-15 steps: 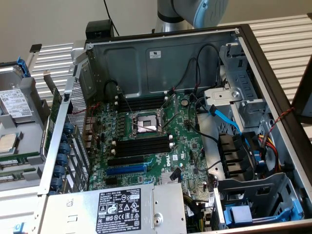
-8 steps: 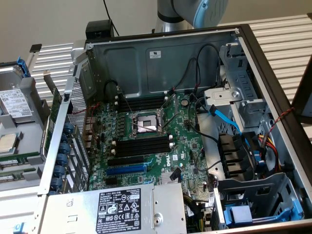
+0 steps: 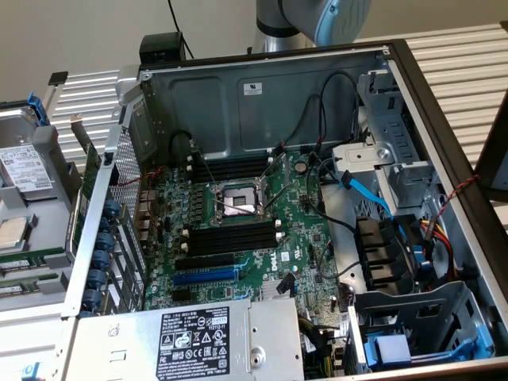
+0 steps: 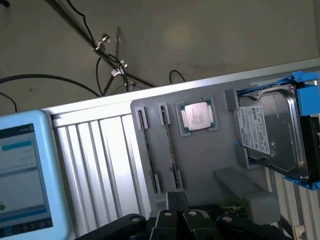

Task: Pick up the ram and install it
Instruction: 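Pick up the ram and move it above insertion slot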

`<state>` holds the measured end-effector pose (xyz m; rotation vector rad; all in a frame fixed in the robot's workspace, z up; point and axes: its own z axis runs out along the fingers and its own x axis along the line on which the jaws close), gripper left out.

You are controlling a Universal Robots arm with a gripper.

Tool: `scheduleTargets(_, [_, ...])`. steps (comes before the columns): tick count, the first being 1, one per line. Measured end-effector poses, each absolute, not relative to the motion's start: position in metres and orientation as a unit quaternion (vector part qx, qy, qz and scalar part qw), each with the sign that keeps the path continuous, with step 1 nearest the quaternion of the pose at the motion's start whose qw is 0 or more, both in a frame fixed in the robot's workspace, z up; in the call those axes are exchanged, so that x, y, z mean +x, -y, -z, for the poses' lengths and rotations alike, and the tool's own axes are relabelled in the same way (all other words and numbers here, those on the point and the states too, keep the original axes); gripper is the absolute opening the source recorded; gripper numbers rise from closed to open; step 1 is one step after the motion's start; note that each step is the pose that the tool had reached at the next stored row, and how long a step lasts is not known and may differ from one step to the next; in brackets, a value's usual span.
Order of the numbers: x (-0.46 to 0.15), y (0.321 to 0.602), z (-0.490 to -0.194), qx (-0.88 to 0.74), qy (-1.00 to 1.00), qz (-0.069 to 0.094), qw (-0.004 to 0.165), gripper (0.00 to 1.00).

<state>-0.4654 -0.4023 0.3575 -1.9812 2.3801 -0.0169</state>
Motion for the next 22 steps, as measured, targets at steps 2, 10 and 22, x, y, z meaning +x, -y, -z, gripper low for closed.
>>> scheduleTargets(2, [-0.4654, 0.4023, -0.3574, -0.64, -0.768, 0.005, 0.022, 0.11])
scheduleTargets(10, [-0.4655, 0.402, -0.3574, -0.655, -0.755, 0.005, 0.023, 0.11])
scheduleTargets(22, [-0.4656, 0.4021, -0.3478, -0.704, -0.71, 0.004, 0.023, 0.11])
